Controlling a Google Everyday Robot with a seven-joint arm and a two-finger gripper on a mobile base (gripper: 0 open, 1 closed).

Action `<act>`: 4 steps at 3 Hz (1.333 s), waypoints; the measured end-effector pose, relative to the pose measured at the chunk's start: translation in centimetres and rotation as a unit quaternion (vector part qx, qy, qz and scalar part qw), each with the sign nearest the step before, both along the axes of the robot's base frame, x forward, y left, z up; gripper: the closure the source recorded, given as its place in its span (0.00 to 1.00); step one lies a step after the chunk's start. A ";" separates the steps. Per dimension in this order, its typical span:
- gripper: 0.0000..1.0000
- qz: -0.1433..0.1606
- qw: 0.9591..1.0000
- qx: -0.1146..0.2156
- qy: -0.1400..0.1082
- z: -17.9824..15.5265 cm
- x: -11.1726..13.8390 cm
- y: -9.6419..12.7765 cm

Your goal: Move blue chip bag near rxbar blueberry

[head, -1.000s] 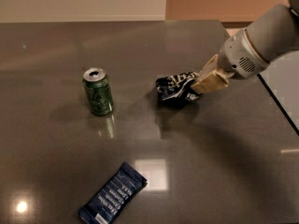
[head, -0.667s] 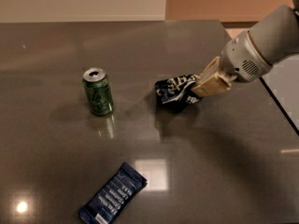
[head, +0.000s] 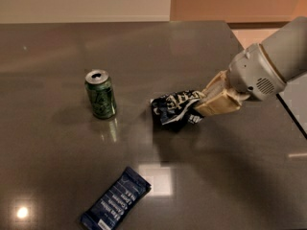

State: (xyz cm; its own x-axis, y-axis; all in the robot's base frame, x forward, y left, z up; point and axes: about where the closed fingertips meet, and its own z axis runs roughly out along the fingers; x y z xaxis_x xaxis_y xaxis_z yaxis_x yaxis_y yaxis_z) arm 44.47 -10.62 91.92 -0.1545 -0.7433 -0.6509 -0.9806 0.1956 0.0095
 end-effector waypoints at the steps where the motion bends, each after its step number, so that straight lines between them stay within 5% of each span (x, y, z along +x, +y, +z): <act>1: 1.00 0.032 0.999 0.005 0.009 -0.7 -2.9 0.8; 4: 1.00 0.105 0.994 0.009 0.030 -2.2 -10.3 2.2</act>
Offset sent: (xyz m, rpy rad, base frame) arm -0.0949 0.0174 -0.0318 0.0118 0.0711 0.1945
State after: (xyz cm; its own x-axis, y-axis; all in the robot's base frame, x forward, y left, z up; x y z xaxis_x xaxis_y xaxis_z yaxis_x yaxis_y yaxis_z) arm 34.18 -8.39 89.71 -0.0361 -0.7518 -0.6584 -0.9974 -0.0143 0.0710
